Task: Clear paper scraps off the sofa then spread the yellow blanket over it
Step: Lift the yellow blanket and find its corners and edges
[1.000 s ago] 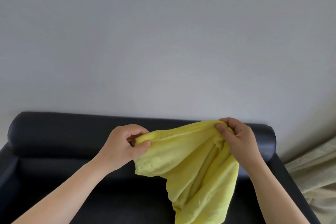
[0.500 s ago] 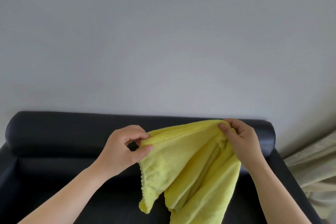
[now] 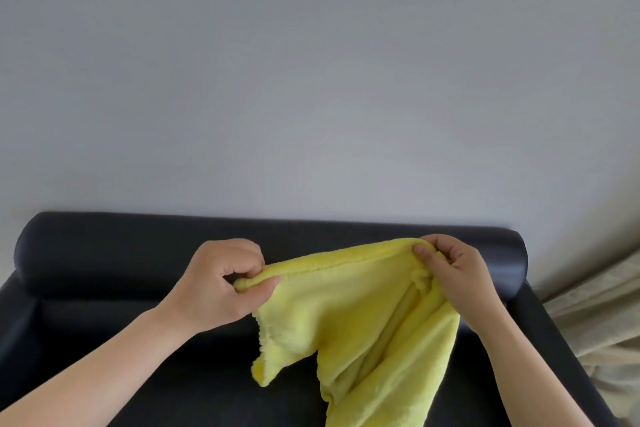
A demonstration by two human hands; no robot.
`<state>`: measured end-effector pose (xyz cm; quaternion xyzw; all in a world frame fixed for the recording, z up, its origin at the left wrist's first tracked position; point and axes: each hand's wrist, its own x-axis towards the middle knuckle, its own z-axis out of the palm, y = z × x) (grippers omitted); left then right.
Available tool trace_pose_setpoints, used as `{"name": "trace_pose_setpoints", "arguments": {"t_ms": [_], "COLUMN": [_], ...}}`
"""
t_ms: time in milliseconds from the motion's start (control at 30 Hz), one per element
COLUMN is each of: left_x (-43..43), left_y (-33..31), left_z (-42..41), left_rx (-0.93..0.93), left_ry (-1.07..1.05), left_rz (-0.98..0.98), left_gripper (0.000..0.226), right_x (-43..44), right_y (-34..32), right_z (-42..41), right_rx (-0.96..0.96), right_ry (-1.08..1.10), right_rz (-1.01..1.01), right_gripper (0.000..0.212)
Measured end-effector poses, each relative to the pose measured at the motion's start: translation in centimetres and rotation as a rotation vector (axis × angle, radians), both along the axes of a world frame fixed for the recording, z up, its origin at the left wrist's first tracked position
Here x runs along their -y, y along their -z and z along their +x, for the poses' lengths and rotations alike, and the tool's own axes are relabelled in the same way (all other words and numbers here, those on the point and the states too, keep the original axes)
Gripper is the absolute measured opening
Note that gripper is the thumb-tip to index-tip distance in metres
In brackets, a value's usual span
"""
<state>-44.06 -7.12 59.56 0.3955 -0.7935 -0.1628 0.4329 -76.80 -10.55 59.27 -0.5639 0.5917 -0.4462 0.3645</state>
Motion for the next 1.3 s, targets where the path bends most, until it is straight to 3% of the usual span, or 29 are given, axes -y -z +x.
{"name": "trace_pose_setpoints", "arguments": {"t_ms": [67,167,333,467,533,633,733,833,900,1067,1200,1300], "left_x": [-0.1,0.0,1.3,1.8,1.8,1.6,1.7,1.1,0.7,0.3,-0.3,-1.2], "left_y": [-1.1,-2.2,-2.9,-3.6,-3.9,-4.1,-3.3,-2.2,-2.1,-3.5,-3.6,-3.4], "left_z": [-0.6,-1.1,0.1,0.0,-0.3,-0.6,-0.8,-1.1,-1.1,-2.4,-5.1,-7.2], "left_rx": [-0.118,-0.110,0.100,0.149,0.091,-0.098,-0.146,-0.212,-0.251,-0.401,-0.411,-0.384], "left_ry": [0.006,-0.034,-0.126,-0.155,-0.180,-0.299,-0.335,-0.188,-0.124,-0.012,-0.116,-0.180], "left_rz": [0.007,-0.013,-0.217,-0.309,-0.220,0.084,0.524,0.850,0.880,0.920,0.904,0.919], "left_gripper": [0.037,0.020,0.028,0.042,0.036,0.028,0.028,0.012,0.016,0.043,0.040,0.040], "right_x": [0.0,-0.2,-0.4,-0.8,-1.0,-1.3,-1.7,-1.6,-1.3,-0.5,-1.8,-4.4], "right_y": [0.2,0.6,0.5,0.1,-0.1,-0.5,-0.7,-0.8,-0.5,-0.2,-1.1,-2.3], "right_z": [-0.1,0.0,-0.3,0.2,0.3,0.2,0.1,0.1,-0.1,-0.3,1.8,5.0], "right_rx": [-0.016,0.028,0.056,0.056,0.068,0.127,0.146,0.141,0.107,0.051,0.360,0.557], "right_ry": [-0.012,-0.019,-0.016,-0.076,-0.069,-0.032,-0.048,-0.029,0.029,0.203,0.348,0.252], "right_rz": [0.008,0.004,0.004,0.009,-0.008,-0.045,-0.079,-0.096,-0.103,-0.067,-0.034,-0.020], "right_gripper": [0.011,0.011,0.010,0.011,0.011,0.009,0.034,0.006,0.015,0.014,0.023,0.025]}}
